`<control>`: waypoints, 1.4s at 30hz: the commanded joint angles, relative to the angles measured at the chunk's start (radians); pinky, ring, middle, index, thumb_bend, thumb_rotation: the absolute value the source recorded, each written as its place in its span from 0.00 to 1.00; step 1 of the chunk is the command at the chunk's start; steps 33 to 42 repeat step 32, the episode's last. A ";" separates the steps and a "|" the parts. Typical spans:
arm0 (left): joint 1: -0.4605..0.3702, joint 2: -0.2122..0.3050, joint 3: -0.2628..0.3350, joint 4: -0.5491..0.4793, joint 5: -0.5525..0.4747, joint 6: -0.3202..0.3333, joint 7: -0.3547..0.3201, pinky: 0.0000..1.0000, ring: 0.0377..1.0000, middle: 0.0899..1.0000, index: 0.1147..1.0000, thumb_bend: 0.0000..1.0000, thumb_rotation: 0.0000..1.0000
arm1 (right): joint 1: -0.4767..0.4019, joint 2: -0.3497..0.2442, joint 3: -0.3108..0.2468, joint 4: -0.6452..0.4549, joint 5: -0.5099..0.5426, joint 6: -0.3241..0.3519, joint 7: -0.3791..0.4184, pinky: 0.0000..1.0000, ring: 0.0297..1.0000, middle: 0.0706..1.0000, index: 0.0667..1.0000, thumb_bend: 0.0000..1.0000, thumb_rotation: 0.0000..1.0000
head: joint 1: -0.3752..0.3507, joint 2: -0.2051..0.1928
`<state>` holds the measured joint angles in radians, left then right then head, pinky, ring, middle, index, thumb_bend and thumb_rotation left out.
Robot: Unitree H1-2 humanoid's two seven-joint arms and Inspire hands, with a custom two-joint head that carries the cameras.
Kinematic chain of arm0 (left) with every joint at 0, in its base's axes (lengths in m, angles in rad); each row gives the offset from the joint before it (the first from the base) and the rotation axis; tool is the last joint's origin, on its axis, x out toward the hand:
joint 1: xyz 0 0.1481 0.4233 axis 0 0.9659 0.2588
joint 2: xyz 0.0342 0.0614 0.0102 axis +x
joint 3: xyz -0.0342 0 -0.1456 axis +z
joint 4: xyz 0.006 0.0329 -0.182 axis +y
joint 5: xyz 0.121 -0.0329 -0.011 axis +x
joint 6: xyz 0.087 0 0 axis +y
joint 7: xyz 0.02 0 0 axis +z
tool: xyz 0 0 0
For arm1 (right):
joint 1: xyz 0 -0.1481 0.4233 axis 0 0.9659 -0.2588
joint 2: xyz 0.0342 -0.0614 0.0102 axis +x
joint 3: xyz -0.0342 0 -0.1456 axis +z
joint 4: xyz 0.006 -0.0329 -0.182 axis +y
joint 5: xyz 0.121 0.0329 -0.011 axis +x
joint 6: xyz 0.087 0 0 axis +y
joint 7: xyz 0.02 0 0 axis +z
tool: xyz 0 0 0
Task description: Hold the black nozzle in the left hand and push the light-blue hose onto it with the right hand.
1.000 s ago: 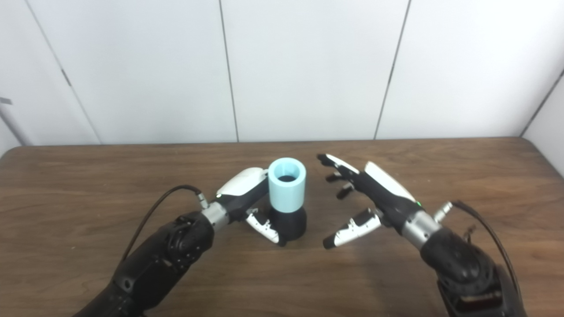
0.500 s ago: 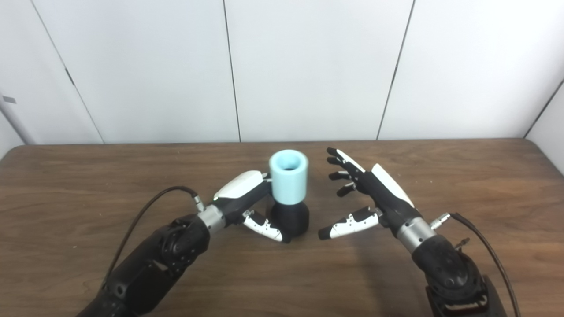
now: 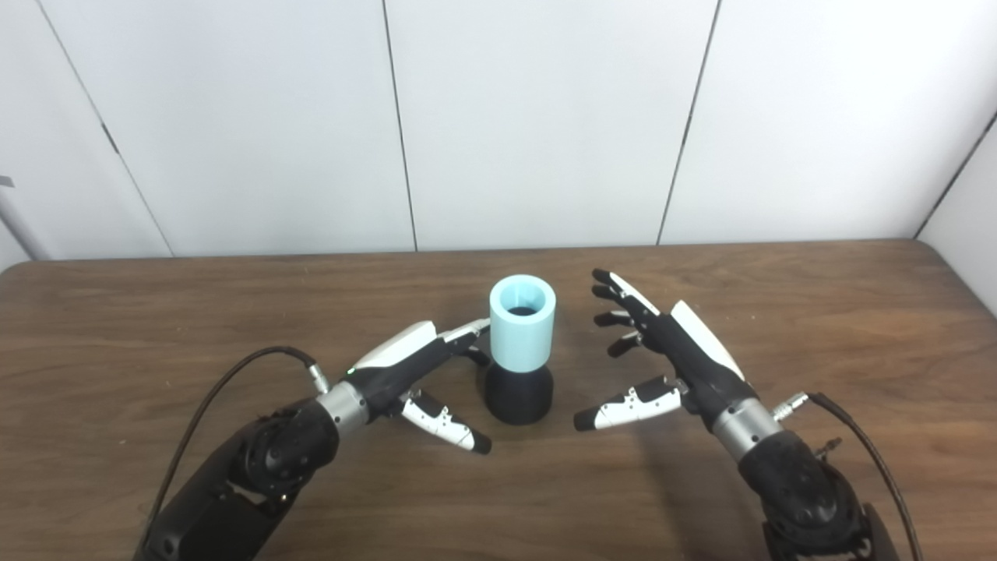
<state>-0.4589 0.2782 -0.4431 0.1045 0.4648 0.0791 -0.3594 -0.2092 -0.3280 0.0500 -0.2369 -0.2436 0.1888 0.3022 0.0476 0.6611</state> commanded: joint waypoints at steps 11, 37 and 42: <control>0.130 -0.148 0.386 -0.078 -0.267 -0.021 0.254 0.59 0.68 0.66 0.66 0.63 0.05 | -0.009 0.062 -0.065 -0.019 -0.035 -0.052 -0.173 0.58 0.73 0.79 0.79 0.63 0.03 | 0.001 -0.004; 0.169 -0.183 0.571 -0.161 -0.689 0.062 0.178 0.57 0.63 0.62 0.64 0.69 0.06 | 0.027 0.169 -0.135 0.002 0.101 -0.065 -0.263 0.47 0.60 0.68 0.72 0.76 0.14 | -0.014 -0.002; 0.169 -0.183 0.571 -0.161 -0.689 0.062 0.178 0.57 0.63 0.62 0.64 0.69 0.06 | 0.027 0.169 -0.135 0.002 0.101 -0.065 -0.263 0.47 0.60 0.68 0.72 0.76 0.14 | -0.014 -0.002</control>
